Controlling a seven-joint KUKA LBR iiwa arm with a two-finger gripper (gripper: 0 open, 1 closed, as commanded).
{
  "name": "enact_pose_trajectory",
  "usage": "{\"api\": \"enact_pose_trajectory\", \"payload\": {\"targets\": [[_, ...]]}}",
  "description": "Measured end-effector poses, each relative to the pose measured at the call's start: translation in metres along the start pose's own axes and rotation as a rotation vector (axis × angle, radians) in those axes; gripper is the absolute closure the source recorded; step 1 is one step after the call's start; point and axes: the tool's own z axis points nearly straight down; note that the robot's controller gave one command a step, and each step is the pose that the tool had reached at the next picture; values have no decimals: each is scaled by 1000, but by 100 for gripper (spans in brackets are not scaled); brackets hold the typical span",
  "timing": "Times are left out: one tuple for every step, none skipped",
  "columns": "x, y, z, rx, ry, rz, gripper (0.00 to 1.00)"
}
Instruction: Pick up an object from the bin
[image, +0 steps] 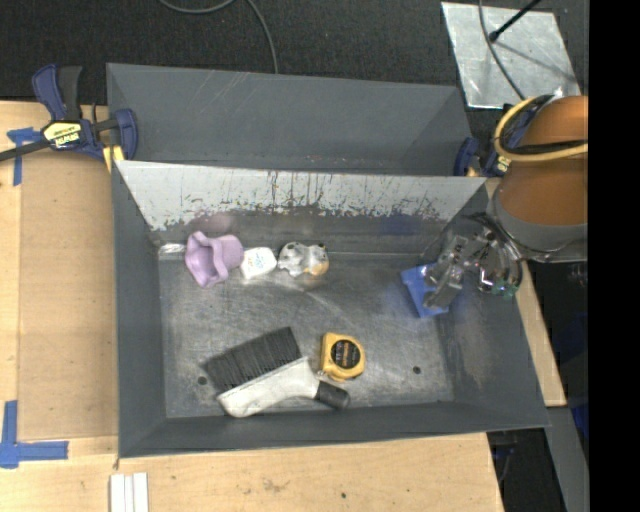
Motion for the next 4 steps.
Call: {"api": "enact_pose_trajectory", "payload": {"targets": [[13,23,50,0,3,10,0],[13,22,50,1,2,9,0],[-55,-4,117,-6,-8,61,100],[-55,-4,117,-6,-8,60,100]]}}
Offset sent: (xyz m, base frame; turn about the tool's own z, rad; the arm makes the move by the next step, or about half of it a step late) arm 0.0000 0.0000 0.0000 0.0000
